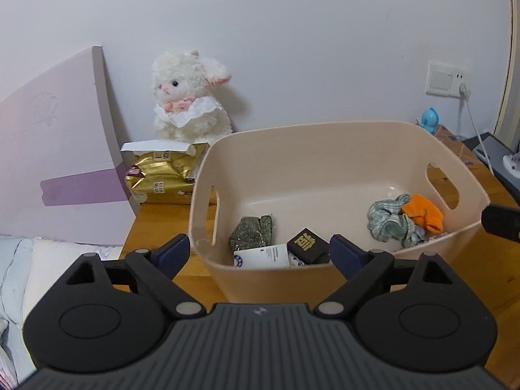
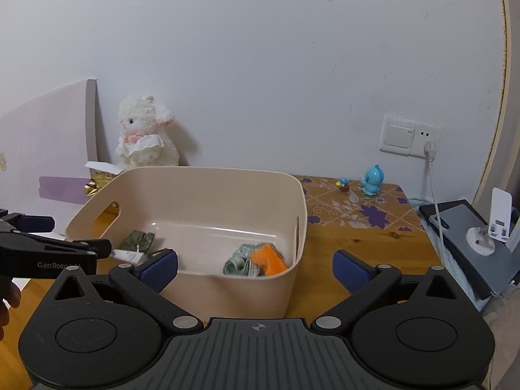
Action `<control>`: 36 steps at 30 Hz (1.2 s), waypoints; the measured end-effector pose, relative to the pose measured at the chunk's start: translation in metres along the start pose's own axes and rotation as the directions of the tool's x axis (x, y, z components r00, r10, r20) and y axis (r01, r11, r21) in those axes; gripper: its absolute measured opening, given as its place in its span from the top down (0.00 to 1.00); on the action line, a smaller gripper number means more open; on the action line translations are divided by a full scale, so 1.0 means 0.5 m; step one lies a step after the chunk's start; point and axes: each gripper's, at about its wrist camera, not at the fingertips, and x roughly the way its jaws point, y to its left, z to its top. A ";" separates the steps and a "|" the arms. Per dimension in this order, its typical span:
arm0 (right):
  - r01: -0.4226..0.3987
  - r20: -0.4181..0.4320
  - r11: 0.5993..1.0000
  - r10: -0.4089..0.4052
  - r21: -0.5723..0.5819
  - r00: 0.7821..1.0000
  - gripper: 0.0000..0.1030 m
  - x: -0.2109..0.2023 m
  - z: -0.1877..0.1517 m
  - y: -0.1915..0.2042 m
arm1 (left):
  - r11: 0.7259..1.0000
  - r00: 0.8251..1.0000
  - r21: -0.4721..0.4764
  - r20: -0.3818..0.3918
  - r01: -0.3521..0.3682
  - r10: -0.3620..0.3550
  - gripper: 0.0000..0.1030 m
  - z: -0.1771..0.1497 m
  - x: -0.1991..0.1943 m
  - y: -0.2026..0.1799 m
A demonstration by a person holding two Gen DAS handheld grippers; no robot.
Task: Organize objects
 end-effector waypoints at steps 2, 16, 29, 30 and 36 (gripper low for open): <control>-0.012 0.000 1.000 0.012 0.004 1.000 0.00 -0.022 -0.006 0.007 | 1.000 1.000 -0.005 -0.008 0.012 -0.012 0.09 -0.005 -0.020 0.003; -0.028 0.023 0.999 0.029 -0.029 0.999 0.00 -0.163 -0.044 0.054 | 1.000 0.999 0.004 0.051 0.001 -0.001 0.09 -0.061 -0.182 0.010; -0.022 0.033 0.999 0.023 -0.038 0.999 0.00 -0.285 -0.109 0.072 | 1.000 0.995 -0.017 0.100 0.012 -0.010 0.09 -0.134 -0.325 0.033; -0.028 0.029 0.999 0.029 -0.029 0.999 0.00 -0.294 -0.115 0.072 | 1.000 0.994 -0.015 0.105 0.011 -0.009 0.09 -0.139 -0.335 0.032; -0.033 0.023 0.999 0.034 -0.019 0.999 0.00 -0.331 -0.141 0.078 | 1.000 0.991 -0.006 0.133 0.016 -0.015 0.09 -0.173 -0.386 0.022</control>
